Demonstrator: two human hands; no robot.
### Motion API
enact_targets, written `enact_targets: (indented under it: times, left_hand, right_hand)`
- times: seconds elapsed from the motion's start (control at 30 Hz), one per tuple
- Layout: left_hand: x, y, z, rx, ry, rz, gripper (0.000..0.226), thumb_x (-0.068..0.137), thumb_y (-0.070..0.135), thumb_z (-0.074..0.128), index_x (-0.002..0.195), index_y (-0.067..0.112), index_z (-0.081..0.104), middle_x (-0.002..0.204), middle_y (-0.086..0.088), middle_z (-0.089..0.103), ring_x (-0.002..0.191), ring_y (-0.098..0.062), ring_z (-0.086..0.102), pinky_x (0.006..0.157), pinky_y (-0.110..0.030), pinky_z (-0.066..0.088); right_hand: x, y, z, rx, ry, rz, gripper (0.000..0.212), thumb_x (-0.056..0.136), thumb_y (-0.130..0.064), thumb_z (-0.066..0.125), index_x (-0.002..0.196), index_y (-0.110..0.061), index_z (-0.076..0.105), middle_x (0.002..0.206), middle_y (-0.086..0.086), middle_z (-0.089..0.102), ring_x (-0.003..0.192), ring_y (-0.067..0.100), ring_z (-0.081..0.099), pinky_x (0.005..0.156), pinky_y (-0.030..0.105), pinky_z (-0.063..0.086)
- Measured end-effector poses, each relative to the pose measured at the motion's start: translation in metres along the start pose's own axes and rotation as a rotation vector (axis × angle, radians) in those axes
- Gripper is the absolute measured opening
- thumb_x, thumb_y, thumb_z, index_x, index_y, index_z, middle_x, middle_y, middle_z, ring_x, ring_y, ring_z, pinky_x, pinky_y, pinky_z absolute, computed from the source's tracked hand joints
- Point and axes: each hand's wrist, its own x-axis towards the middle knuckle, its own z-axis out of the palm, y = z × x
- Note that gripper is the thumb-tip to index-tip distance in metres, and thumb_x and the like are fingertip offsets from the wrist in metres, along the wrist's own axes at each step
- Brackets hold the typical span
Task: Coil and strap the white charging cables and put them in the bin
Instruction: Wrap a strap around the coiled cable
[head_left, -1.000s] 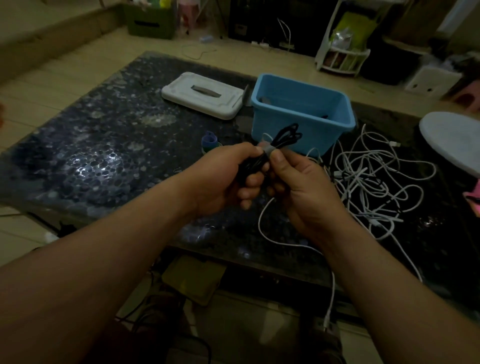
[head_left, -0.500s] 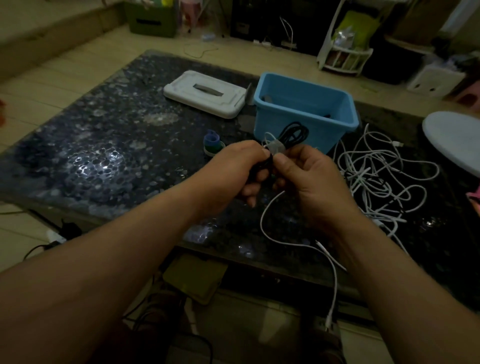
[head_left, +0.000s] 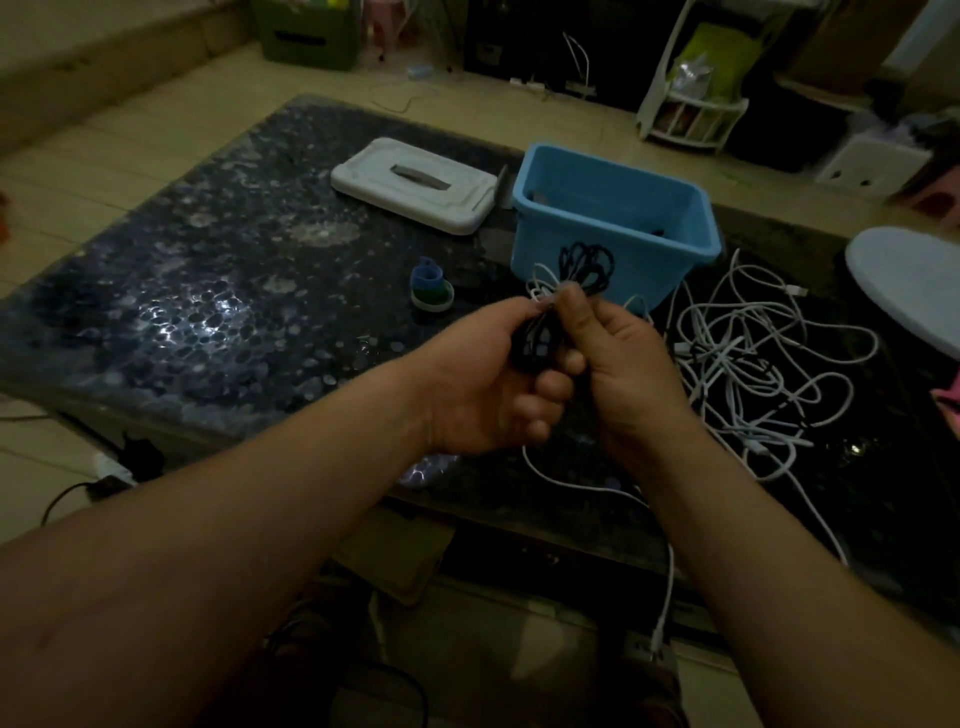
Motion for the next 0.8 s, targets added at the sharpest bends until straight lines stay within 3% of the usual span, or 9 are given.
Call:
enact_targets:
  times: [0.07,0.13,0.2,0.27,0.37,0.47,0.67,0.73,0.8]
  left_hand:
    - [0.006,-0.004,0.002,0.094,0.184,0.061,0.052,0.107,0.049,0.033,0.09,0.011,0.063,0.068,-0.006,0.055,0.053,-0.018,0.048,0.057,-0.031,0.057]
    - [0.009,-0.007,-0.001,0.185,0.338,0.148,0.045,0.109,0.046,0.039,0.104,0.01,0.066,0.079,-0.012,0.065,0.06,-0.023,0.057,0.065,-0.042,0.063]
    - [0.009,-0.008,-0.005,0.334,0.373,0.224,0.035,0.11,0.04,0.046,0.121,0.01,0.062,0.094,-0.015,0.066,0.069,-0.023,0.063,0.073,-0.047,0.066]
    - [0.01,-0.01,-0.006,0.432,0.358,0.281,0.031,0.111,0.032,0.048,0.125,0.006,0.057,0.097,-0.015,0.061,0.073,-0.021,0.061,0.072,-0.045,0.066]
    - [0.012,-0.009,-0.01,0.464,0.396,0.332,0.026,0.111,0.03,0.048,0.12,0.008,0.058,0.095,-0.012,0.057,0.072,-0.02,0.057,0.064,-0.036,0.063]
    - [0.012,-0.007,-0.012,0.437,0.392,0.335,0.024,0.111,0.032,0.049,0.117,0.011,0.06,0.092,-0.011,0.057,0.072,-0.021,0.057,0.063,-0.034,0.061]
    - [0.014,-0.007,-0.011,0.466,0.395,0.299,0.032,0.11,0.037,0.051,0.118,0.008,0.063,0.095,-0.011,0.065,0.073,-0.02,0.064,0.067,-0.036,0.064]
    - [0.015,-0.002,-0.015,0.506,0.473,0.28,0.029,0.109,0.039,0.052,0.115,0.013,0.062,0.106,-0.012,0.068,0.082,-0.021,0.067,0.073,-0.04,0.066]
    - [0.017,0.003,-0.023,0.492,0.58,0.31,0.025,0.109,0.038,0.053,0.111,0.013,0.06,0.106,-0.014,0.067,0.083,-0.022,0.064,0.08,-0.045,0.064]
  right_hand:
    - [0.005,0.002,-0.002,-0.058,0.069,-0.006,0.033,0.099,-0.041,0.069,0.089,-0.011,0.063,0.059,0.002,0.056,0.05,0.018,0.055,0.056,0.034,0.05]
    - [0.01,0.004,-0.007,-0.159,0.146,-0.068,0.027,0.098,-0.035,0.073,0.082,-0.016,0.061,0.065,-0.004,0.065,0.058,0.01,0.063,0.06,0.031,0.051]
    - [0.012,0.004,-0.009,-0.18,0.167,-0.087,0.024,0.099,-0.029,0.072,0.08,-0.019,0.061,0.065,-0.009,0.066,0.06,0.004,0.064,0.059,0.022,0.051]
    - [0.013,0.002,-0.011,-0.126,0.117,-0.055,0.026,0.1,-0.036,0.067,0.082,-0.017,0.063,0.059,-0.01,0.062,0.054,0.004,0.06,0.055,0.022,0.048]
    - [0.016,-0.001,-0.017,0.02,0.047,0.048,0.049,0.091,-0.062,0.056,0.094,-0.015,0.068,0.065,-0.004,0.058,0.056,0.011,0.05,0.06,0.03,0.041]
    - [0.017,0.0,-0.023,0.068,0.022,0.096,0.059,0.094,-0.066,0.049,0.109,-0.013,0.069,0.073,-0.001,0.06,0.061,0.012,0.051,0.063,0.031,0.041]
    - [0.015,0.0,-0.02,-0.107,0.018,0.021,0.013,0.104,-0.024,0.064,0.104,-0.014,0.073,0.096,0.003,0.079,0.087,0.016,0.076,0.069,0.024,0.057]
    - [0.025,-0.002,-0.024,-0.038,0.127,0.023,0.009,0.103,-0.019,0.065,0.102,-0.014,0.072,0.095,0.003,0.081,0.088,0.017,0.078,0.069,0.025,0.059]
    - [0.039,-0.006,-0.038,-0.142,0.306,-0.018,0.011,0.103,-0.025,0.065,0.099,-0.017,0.072,0.092,-0.001,0.08,0.088,0.018,0.077,0.07,0.032,0.06]
